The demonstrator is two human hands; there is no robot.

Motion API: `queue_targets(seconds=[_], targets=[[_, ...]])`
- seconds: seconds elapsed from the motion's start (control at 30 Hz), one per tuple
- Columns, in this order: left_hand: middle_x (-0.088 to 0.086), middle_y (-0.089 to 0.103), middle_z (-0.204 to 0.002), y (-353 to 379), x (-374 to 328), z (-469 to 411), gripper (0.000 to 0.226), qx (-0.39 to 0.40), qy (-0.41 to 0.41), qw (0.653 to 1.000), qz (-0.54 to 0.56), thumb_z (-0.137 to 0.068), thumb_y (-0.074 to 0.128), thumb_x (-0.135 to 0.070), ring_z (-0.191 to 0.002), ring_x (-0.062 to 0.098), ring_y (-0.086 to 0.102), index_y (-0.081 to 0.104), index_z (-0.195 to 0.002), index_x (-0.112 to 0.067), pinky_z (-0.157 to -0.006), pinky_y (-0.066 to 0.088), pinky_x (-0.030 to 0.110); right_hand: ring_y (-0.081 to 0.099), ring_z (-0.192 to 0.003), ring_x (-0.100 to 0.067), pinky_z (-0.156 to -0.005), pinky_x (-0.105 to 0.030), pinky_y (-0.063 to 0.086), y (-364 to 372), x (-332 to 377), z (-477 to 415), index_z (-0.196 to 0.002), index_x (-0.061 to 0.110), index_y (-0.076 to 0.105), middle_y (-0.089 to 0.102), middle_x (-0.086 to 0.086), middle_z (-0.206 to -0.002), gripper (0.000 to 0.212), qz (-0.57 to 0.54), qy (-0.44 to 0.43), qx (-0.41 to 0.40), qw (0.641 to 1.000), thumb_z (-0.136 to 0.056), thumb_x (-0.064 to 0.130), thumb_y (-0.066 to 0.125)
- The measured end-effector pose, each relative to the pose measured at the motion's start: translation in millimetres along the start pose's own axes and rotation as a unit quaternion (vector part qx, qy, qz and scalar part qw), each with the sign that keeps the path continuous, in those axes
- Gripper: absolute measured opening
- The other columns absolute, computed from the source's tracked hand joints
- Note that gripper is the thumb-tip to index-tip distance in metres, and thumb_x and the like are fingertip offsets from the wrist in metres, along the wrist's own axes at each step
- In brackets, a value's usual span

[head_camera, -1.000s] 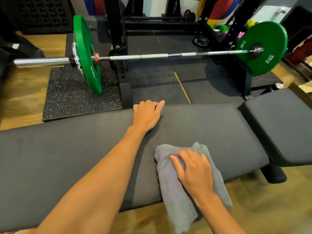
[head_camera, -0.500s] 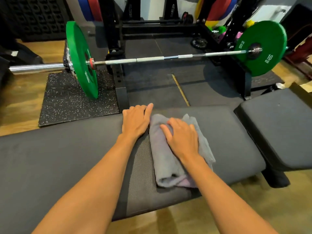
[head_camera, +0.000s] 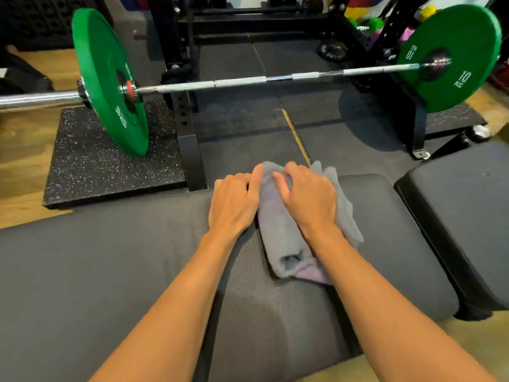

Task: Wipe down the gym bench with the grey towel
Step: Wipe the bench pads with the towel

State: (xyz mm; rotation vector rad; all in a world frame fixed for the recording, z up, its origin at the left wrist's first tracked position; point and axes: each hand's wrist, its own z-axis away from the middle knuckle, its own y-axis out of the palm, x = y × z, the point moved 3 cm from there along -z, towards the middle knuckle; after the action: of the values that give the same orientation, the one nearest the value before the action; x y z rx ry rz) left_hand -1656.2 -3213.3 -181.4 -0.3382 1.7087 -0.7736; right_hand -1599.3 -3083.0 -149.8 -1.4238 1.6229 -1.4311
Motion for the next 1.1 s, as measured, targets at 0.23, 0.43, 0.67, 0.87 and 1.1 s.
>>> queue_targets(seconds=[0.23,0.43,0.67,0.87,1.1], targets=[[0.012,0.071,-0.091,-10,-6,2,0.062,0.023,0.011,0.999,-0.026,-0.1,0.026,-0.048,-0.086,0.033,0.056,0.065,-0.076,-0.007,-0.082,0.032,0.036,0.059,-0.082,-0.03,-0.073,-0.042,0.04,-11,-1,14,-0.084,0.015,0.056,0.066,-0.006,-0.085,0.03,-0.055,0.003,0.039,0.998,-0.096,0.041,0.047],[0.007,0.062,-0.071,-9,-17,4,0.062,0.044,0.027,0.997,-0.059,-0.1,0.024,-0.05,-0.074,0.032,0.054,0.054,-0.065,-0.008,-0.091,0.035,0.042,0.061,-0.071,-0.021,-0.067,-0.038,0.044,-68,-40,163,-0.075,0.021,0.06,0.064,0.003,-0.072,0.029,-0.041,0.013,0.02,0.999,-0.09,0.044,0.049],[0.006,0.055,-0.064,36,-50,-13,0.06,0.108,0.078,0.991,0.0,-0.1,0.025,-0.049,-0.071,0.032,0.05,0.042,-0.055,-0.013,-0.084,0.037,0.041,0.058,-0.064,-0.023,-0.059,-0.035,0.043,-44,-52,88,-0.071,0.016,0.058,0.063,0.0,-0.066,0.035,-0.003,0.054,-0.037,0.998,-0.09,0.042,0.046],[0.006,0.061,-0.078,44,-35,-20,0.06,0.094,0.088,0.992,0.003,-0.098,0.023,-0.054,-0.077,0.026,0.049,0.054,-0.064,-0.015,-0.082,0.033,0.039,0.058,-0.082,-0.029,-0.063,-0.036,0.038,-1,-56,-48,-0.087,0.016,0.059,0.065,-0.007,-0.081,0.033,0.029,0.032,0.035,0.998,-0.097,0.044,0.046],[0.009,0.064,-0.081,41,-45,-14,0.059,0.095,0.065,0.99,-0.082,-0.101,0.022,-0.049,-0.074,0.027,0.049,0.054,-0.066,-0.014,-0.08,0.033,0.039,0.06,-0.077,-0.028,-0.068,-0.04,0.041,-42,-72,48,-0.08,0.015,0.057,0.066,-0.004,-0.08,0.029,-0.047,0.014,0.031,0.998,-0.095,0.039,0.051]])
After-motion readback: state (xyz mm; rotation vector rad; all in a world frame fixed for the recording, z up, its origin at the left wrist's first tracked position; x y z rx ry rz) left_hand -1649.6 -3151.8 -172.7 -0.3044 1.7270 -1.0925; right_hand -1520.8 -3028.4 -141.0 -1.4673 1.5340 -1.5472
